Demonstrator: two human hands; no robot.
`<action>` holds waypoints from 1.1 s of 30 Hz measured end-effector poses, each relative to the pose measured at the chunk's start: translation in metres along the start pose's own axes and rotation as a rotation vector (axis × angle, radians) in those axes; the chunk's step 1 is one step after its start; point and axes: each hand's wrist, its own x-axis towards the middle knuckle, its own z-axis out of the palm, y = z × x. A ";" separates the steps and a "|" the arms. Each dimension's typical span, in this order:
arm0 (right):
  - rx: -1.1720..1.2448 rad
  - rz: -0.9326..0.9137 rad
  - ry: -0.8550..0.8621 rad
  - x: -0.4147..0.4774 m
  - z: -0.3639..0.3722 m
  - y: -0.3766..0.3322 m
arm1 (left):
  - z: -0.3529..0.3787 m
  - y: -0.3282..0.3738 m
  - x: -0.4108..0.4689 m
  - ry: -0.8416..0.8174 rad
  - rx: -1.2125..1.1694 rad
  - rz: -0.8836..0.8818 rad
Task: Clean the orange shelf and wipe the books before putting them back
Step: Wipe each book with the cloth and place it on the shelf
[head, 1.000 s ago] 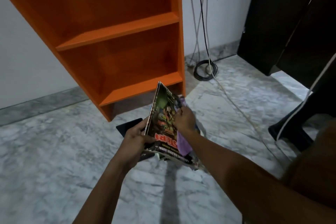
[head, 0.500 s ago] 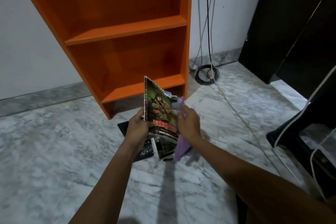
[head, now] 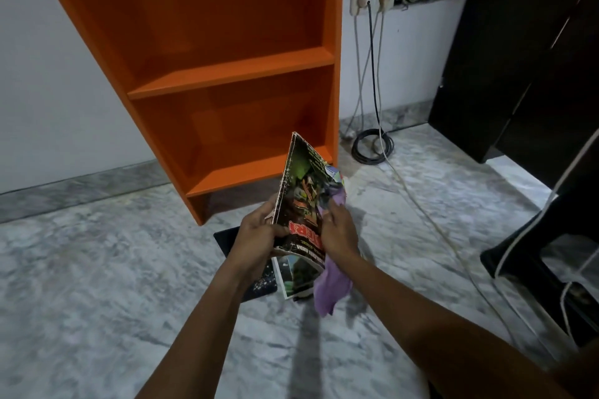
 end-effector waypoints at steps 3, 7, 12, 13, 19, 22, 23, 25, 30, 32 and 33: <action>0.076 0.173 0.058 0.005 -0.007 0.007 | -0.009 0.011 0.001 -0.010 -0.016 0.017; 0.545 0.507 -0.094 0.023 -0.035 0.011 | -0.023 0.023 0.004 -0.002 -0.039 0.036; 0.746 0.355 -0.442 0.014 -0.072 -0.010 | -0.026 0.028 0.004 0.016 -0.032 0.039; 0.706 0.331 -0.444 0.010 -0.079 -0.021 | -0.025 0.027 0.004 0.040 0.034 0.050; 0.330 0.068 -0.294 -0.011 -0.075 -0.074 | -0.008 0.003 0.019 0.288 0.648 0.178; 0.108 -0.205 -0.264 -0.035 -0.060 -0.088 | 0.016 0.014 0.016 0.193 0.241 0.150; -0.016 -0.300 -0.232 -0.044 -0.054 -0.090 | 0.020 0.019 0.017 0.187 0.083 0.127; -0.242 -0.516 -0.209 -0.060 -0.039 -0.092 | 0.023 0.031 0.018 0.256 -0.181 0.052; -0.212 -0.612 -0.418 -0.075 -0.029 -0.097 | 0.007 0.039 0.009 0.215 -0.467 -0.039; 0.074 -0.436 -0.528 -0.070 -0.034 -0.106 | 0.005 0.038 0.002 0.085 -0.437 -0.069; 0.178 -0.363 -0.513 -0.068 -0.035 -0.110 | 0.007 0.036 -0.003 0.031 -0.409 -0.090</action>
